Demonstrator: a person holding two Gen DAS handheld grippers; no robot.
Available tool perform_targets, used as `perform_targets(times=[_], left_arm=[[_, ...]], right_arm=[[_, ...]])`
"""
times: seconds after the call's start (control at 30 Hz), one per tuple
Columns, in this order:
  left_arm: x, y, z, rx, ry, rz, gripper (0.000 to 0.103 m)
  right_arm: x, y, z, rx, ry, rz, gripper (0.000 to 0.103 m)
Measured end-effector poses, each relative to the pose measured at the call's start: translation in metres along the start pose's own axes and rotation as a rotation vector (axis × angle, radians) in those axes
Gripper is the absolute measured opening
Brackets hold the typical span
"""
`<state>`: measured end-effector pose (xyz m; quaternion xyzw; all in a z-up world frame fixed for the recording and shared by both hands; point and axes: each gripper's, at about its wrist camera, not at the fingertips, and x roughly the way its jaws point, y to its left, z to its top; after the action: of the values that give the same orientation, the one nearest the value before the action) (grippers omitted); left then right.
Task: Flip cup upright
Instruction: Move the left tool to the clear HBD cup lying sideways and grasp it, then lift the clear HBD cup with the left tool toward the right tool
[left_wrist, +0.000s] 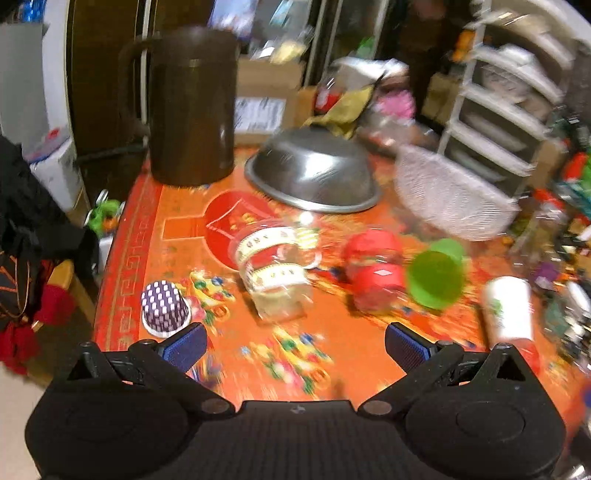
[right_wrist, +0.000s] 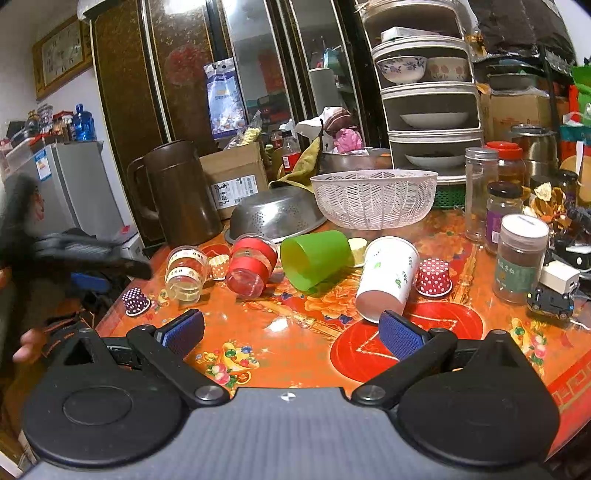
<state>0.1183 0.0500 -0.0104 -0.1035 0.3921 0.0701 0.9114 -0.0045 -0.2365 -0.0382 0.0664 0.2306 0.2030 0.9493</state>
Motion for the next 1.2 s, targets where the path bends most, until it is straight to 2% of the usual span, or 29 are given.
perform_targets(times=[0.1, 0.17, 0.23, 0.47, 0.6, 0.7, 0.77, 0.83, 0.97, 1.2], left_arm=[[0.034, 0.008, 0.022, -0.060, 0.040, 0.077, 0.101], [0.051, 0.011, 0.031, -0.098, 0.084, 0.073, 0.095], [0.063, 0.011, 0.036, -0.128, 0.116, 0.072, 0.095], [0.094, 0.002, 0.036, -0.147, 0.175, 0.109, 0.091], [0.104, -0.001, 0.039, -0.147, 0.194, 0.143, 0.083], [0.107, -0.002, 0.039, -0.148, 0.200, 0.156, 0.074], [0.108, -0.004, 0.038, -0.135, 0.206, 0.163, 0.060], [0.102, -0.003, 0.036, -0.129, 0.202, 0.163, 0.058], [0.061, -0.010, 0.023, -0.070, 0.127, 0.140, 0.058], [-0.041, -0.030, -0.029, 0.095, 0.040, 0.012, 0.058]], right_arm=[[-0.004, -0.007, -0.001, 0.014, -0.006, 0.011, 0.102], [-0.006, -0.011, -0.002, 0.018, -0.009, 0.014, 0.102], [-0.009, -0.016, -0.002, 0.021, -0.009, 0.011, 0.102], [-0.017, -0.033, -0.002, 0.051, -0.019, 0.001, 0.102], [-0.018, -0.036, -0.004, 0.052, -0.017, 0.002, 0.102], [-0.019, -0.037, -0.004, 0.052, -0.017, 0.003, 0.102], [-0.019, -0.037, -0.004, 0.052, -0.018, 0.002, 0.102], [-0.019, -0.037, -0.004, 0.052, -0.020, 0.004, 0.102], [-0.021, -0.037, -0.006, 0.049, -0.023, 0.011, 0.102], [-0.016, -0.039, -0.009, 0.058, -0.002, 0.010, 0.102]])
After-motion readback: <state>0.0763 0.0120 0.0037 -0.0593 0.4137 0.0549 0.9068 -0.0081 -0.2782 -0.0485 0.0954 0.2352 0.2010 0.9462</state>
